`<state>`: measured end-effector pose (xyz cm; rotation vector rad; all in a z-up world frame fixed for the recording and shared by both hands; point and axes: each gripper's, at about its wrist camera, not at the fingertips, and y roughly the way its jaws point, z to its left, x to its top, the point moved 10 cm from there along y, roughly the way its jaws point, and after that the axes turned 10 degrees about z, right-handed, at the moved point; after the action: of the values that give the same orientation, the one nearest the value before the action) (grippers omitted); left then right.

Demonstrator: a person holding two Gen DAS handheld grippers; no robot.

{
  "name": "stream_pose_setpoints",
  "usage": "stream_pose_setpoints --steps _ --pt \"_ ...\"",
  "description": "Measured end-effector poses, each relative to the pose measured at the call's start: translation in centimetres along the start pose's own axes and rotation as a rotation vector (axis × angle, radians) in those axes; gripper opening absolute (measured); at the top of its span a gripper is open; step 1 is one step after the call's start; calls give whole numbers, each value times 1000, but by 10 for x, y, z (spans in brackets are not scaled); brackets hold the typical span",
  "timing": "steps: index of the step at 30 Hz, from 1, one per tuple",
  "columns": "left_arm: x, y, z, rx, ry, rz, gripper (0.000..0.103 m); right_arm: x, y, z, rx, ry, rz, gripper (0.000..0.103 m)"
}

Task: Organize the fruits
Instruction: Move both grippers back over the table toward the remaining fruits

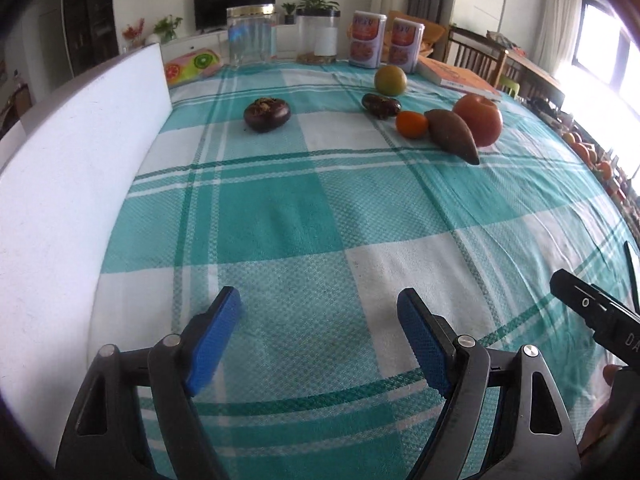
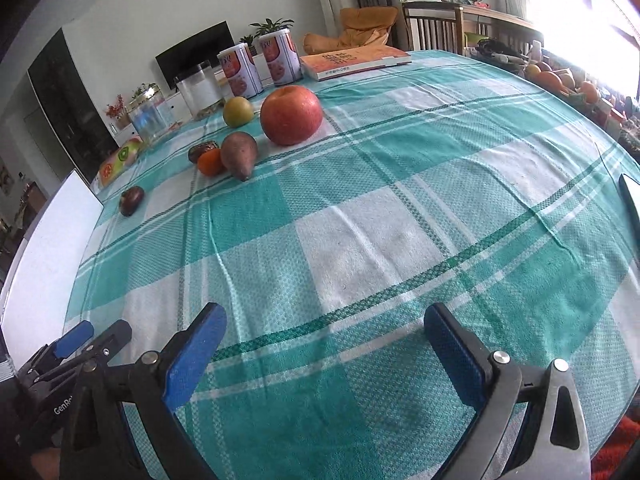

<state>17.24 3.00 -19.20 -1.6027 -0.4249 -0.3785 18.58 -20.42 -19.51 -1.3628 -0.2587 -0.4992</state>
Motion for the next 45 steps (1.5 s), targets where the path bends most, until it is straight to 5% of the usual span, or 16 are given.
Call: stream_pose_setpoints --steps 11,45 --pt "0 8 -9 32 39 21 90 -3 4 5 -32 -30 10 103" --pt "0 8 -9 36 42 22 90 -5 8 8 -86 -63 25 103"
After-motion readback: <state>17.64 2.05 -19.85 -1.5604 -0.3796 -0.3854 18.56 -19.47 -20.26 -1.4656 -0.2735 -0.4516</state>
